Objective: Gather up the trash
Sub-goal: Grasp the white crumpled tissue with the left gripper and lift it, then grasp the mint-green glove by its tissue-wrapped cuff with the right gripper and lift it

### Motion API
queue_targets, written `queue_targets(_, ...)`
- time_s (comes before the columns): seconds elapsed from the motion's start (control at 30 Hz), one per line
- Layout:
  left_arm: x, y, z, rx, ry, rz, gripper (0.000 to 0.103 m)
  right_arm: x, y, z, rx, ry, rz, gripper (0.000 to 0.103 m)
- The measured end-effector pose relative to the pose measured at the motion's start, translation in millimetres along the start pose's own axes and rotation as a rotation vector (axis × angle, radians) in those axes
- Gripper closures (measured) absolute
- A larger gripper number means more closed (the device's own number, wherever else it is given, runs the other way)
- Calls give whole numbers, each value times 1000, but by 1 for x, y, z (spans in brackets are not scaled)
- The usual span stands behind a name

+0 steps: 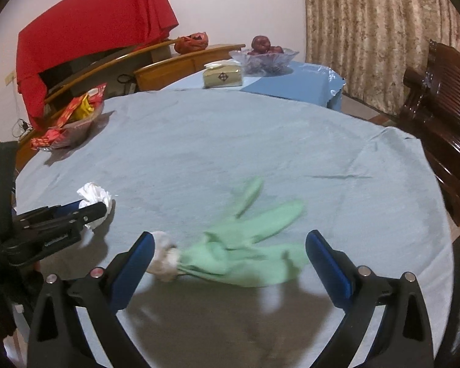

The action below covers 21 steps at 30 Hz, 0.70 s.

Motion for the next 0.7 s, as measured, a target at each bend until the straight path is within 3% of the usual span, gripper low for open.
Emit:
queue_targets(0.33,-14,1,-4,20,11,10,62,-38,-25,0,-35,38,67,6)
queue_targets(0.7,-10,3,-3,30,22,46,62,-26,-26,22,-110,65,107,6)
Point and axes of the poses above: each gripper's, at about its wrist camera, not at the fingertips, and y roughly against the way its jaws point, x to its right, z to its underside, the point moved 1 cm from there along -y, roughly the way its jaws point, and after that the axes turned 4 degrees about z, right-handed, at the moved point
